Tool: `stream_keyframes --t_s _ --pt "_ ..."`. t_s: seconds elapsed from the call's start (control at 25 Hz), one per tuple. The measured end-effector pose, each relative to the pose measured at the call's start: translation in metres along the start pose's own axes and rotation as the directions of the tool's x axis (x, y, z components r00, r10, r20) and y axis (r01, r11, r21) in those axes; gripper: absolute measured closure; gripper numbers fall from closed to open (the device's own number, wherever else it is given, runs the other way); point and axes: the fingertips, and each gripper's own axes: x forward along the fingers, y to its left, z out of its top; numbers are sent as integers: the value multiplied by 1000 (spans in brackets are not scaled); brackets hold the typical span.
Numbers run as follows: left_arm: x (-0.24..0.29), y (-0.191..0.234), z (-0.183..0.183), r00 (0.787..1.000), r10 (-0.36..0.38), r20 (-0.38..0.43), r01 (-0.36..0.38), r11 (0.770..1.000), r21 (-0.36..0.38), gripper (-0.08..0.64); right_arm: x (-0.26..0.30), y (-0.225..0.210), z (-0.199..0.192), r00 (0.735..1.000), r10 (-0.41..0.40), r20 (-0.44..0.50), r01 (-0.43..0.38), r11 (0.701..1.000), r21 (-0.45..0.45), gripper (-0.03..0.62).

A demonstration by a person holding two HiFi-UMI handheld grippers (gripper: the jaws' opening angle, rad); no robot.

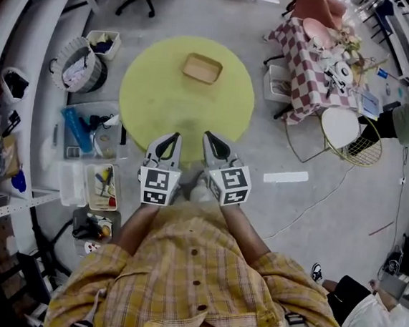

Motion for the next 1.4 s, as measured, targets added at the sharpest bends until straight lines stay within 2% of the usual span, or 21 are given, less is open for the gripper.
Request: stream_keyframes --t_s 0.2,0.48,0.68,0.88,1.08,1.28,1.4 --pt "12 3 -8 999 12 -50 -12 1000 0 555 1 -12 -7 1000 -8 -6 9 1000 7 594" --pt "27 2 -15 993 18 -112 -10 997 75 555 6 -17 -7 1000 3 -19 -2 1000 14 594" --pt "36 2 -34 987 17 -160 -7 998 62 555 8 -22 -12 999 4 -35 -3 1000 19 594" --pt "46 3 -39 981 8 -192 8 996 84 555 13 -29 -17 999 6 -45 -4 999 33 594" --pt "57 4 -48 972 12 -236 24 988 149 555 19 -32 -21 998 17 -56 -15 999 31 594" --pt "68 6 -61 954 7 -300 73 964 254 554 24 -32 -23 998 23 -62 -21 999 36 594" --pt "75 8 -71 939 -4 -343 110 951 290 554 27 -33 -23 997 24 -68 -21 999 38 594"
